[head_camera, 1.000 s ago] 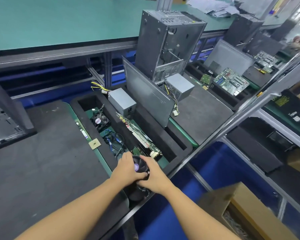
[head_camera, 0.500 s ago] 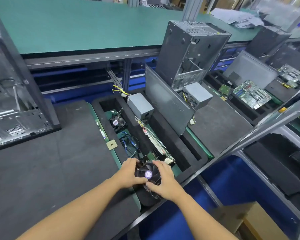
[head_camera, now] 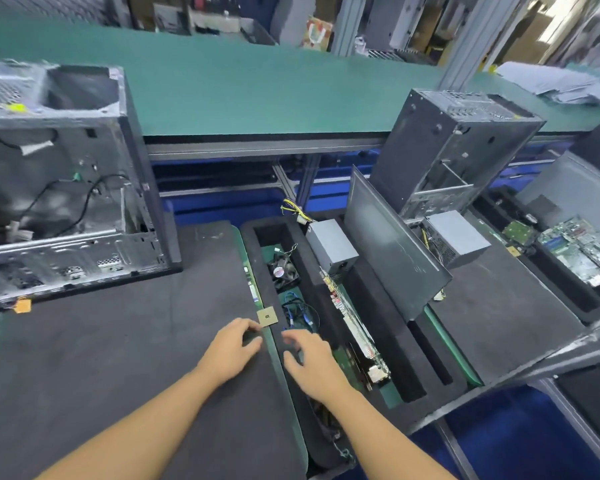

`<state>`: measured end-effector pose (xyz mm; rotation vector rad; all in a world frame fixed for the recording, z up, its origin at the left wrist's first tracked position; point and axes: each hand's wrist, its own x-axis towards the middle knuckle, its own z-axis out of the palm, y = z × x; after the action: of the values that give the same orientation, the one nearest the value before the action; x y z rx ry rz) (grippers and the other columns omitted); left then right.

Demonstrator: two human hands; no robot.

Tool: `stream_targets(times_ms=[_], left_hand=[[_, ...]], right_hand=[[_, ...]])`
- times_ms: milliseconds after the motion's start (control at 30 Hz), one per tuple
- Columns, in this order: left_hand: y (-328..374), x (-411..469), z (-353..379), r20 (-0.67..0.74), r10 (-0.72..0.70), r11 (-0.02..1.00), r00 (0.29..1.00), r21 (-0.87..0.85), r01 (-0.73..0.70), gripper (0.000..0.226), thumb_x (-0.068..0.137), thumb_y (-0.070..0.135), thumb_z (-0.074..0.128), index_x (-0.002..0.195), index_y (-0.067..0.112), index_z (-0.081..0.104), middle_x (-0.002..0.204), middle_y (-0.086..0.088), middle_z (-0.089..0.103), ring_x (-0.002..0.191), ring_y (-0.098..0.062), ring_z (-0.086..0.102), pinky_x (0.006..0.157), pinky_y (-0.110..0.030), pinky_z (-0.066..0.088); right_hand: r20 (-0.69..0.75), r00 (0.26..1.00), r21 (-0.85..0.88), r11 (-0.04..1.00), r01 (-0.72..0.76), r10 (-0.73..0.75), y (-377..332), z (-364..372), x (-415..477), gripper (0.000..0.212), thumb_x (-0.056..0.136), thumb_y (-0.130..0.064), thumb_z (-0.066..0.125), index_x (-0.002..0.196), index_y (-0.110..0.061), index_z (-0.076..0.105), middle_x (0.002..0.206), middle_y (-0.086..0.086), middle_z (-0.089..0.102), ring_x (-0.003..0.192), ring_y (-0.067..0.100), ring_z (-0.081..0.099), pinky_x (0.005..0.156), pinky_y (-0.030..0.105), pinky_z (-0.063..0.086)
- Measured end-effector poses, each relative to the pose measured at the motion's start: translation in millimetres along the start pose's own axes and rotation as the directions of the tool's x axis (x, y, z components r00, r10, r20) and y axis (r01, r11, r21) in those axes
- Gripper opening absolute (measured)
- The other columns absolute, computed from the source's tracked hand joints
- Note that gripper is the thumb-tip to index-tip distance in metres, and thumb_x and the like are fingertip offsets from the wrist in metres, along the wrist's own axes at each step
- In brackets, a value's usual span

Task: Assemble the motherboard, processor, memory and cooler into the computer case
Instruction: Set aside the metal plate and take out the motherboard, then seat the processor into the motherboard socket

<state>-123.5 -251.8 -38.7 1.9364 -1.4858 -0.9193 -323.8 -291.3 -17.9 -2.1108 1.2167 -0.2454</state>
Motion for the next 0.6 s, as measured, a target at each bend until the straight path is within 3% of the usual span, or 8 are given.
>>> stream_targets(times_ms=[100,233,400,500,600], left_hand=[[-13,-9,-25,-0.131,-0.092,0.986,0.987,-0.151,0.072,0.015,0.093,0.021,0.060,0.091,0.036,0.062,0.084,0.013,0.070,0.073,0.001,0.064,0.069,-0.016,0.045],[-36,-35,-67,-0.279,-0.263,0.936,0.924,-0.307,0.173,0.020,0.097,0.018,0.050,0.098,0.034,0.061,0.079,0.009,0.071,0.057,-0.013,0.067,0.049,-0.018,0.048],[-73,-84,-98,-0.354,-0.415,0.899,0.838,-0.298,0.320,0.018,0.094,0.023,0.056,0.093,0.039,0.063,0.085,0.019,0.071,0.075,0.001,0.064,0.059,-0.017,0.048],[-90,-112,-99,-0.328,-0.492,0.863,0.806,-0.300,0.405,0.022,0.093,0.018,0.058,0.090,0.040,0.063,0.096,0.016,0.070,0.086,0.000,0.063,0.070,-0.016,0.050],[-97,-125,-91,-0.275,-0.516,0.848,0.811,-0.300,0.437,0.023,0.093,0.016,0.056,0.092,0.038,0.065,0.096,0.015,0.070,0.086,-0.007,0.064,0.069,-0.021,0.053]], right_hand=[[0.101,0.995,0.191,0.982,-0.009,-0.010,-26,12,28,0.030,0.098,-0.021,0.058,0.128,-0.020,0.062,0.106,-0.006,0.068,0.090,0.003,0.060,0.088,0.018,0.046],[0.224,0.972,0.226,0.974,0.020,-0.072,-63,33,72,0.022,0.099,-0.024,0.057,0.120,-0.028,0.062,0.100,-0.011,0.071,0.085,0.005,0.062,0.081,0.024,0.050],[0.377,0.920,0.173,0.984,0.041,-0.105,-99,59,97,0.022,0.097,-0.018,0.050,0.107,-0.036,0.059,0.092,-0.014,0.074,0.086,0.009,0.063,0.081,0.032,0.054],[0.496,0.865,0.072,0.996,0.043,-0.073,-104,81,92,0.022,0.094,-0.018,0.051,0.108,-0.031,0.062,0.095,-0.008,0.073,0.088,0.018,0.065,0.082,0.030,0.053],[0.413,0.911,0.043,0.999,-0.027,0.007,-98,91,84,0.020,0.094,-0.018,0.051,0.109,-0.024,0.064,0.090,-0.006,0.066,0.075,0.014,0.060,0.073,0.026,0.049]])
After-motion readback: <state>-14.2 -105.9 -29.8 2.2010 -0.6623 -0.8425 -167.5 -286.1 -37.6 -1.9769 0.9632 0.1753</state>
